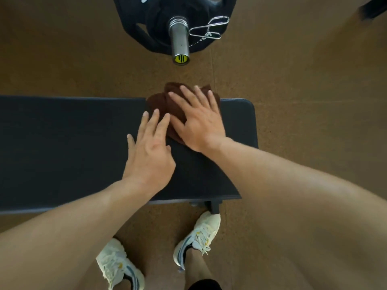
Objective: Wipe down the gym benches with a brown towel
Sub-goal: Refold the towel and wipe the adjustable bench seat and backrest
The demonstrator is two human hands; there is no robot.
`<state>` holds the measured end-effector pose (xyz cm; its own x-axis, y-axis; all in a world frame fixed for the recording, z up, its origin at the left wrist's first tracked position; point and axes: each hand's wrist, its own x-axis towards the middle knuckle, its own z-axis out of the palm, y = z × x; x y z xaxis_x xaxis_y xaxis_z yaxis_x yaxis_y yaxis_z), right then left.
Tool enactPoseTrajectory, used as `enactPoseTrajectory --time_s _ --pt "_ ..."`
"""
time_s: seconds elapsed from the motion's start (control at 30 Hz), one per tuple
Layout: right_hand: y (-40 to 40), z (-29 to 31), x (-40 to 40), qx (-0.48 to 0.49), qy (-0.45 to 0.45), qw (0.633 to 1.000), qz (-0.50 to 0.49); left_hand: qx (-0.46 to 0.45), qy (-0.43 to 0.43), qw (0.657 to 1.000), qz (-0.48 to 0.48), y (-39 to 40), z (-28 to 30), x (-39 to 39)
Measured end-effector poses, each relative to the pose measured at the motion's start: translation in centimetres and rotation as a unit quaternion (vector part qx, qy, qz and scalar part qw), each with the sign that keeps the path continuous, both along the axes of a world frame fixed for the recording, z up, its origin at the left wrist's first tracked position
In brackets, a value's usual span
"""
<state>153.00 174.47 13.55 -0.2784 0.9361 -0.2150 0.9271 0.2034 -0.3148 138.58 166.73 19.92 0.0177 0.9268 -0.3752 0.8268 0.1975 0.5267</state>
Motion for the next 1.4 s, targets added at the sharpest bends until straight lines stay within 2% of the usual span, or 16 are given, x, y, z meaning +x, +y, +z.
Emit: enactPoseTrajectory --time_s 0.2,0.33,0.47,0.53,0.6,0.7,0.8,0.87,0.97,1.03,1.07,1.13,1.23,1.3,1.33,1.4 --pt "-0.4 0.2 6.8 0.007 0.017 0.979 -0.203 -0.013 0.005 1.000 0.018 1.4 -0.1 2.6" --pt "-6.1 1.5 9.2 -0.050 0.140 0.895 -0.419 0.009 -0.047 0.998 0.034 0.4 -0.3 2.6" --pt "-15.4 1.8 7.7 -0.020 0.140 0.840 -0.524 0.017 -0.077 0.996 0.038 -1.2 -0.8 1.4" --pt "-19.2 1.3 5.9 -0.015 0.115 0.850 -0.513 0.024 -0.077 0.996 0.022 -2.4 -1.2 0.2" --pt "-20.9 0.4 4.1 -0.013 0.054 0.903 -0.426 0.038 -0.072 0.996 -0.019 -3.6 -1.5 -1.6" --pt "-18.7 0.0 1.9 -0.004 0.002 0.954 -0.301 0.059 -0.066 0.996 -0.029 -5.1 -1.8 -5.4" --pt "-14.5 0.3 1.2 -0.003 -0.040 0.976 -0.215 0.075 -0.058 0.995 0.008 -6.0 -1.9 -9.9" --pt "-11.2 0.5 0.5 -0.023 -0.043 0.965 -0.257 0.081 -0.047 0.995 0.033 -6.5 -2.1 -12.8" --pt "-6.7 0.5 -2.9 -0.052 -0.035 0.913 -0.404 0.087 -0.029 0.994 0.059 -7.8 -2.4 -16.9" --pt "-4.6 0.6 -6.5 -0.059 -0.028 0.892 -0.448 0.092 -0.022 0.993 0.066 -8.8 -2.6 -19.1" --pt "-4.0 0.7 -8.6 -0.057 -0.026 0.898 -0.435 0.091 -0.020 0.993 0.071 -9.3 -2.6 -20.1" --pt "-4.2 0.9 -13.7 -0.044 -0.027 0.937 -0.347 0.085 -0.017 0.993 0.086 -10.3 -2.6 -21.6" --pt "-7.6 1.2 -22.6 -0.006 -0.017 0.996 -0.082 0.083 -0.010 0.990 0.114 -11.8 -2.5 -23.1" --pt "-11.0 1.0 -27.1 0.011 -0.003 0.992 0.127 0.084 -0.009 0.986 0.146 -12.9 -2.2 -23.8" --pt "-12.3 0.9 -28.4 0.015 0.001 0.981 0.193 0.078 -0.011 0.982 0.171 -13.6 -1.9 -24.1" --pt "-13.3 0.7 -29.0 0.014 0.013 0.969 0.245 0.057 -0.010 0.977 0.207 -15.2 -1.5 -24.8"
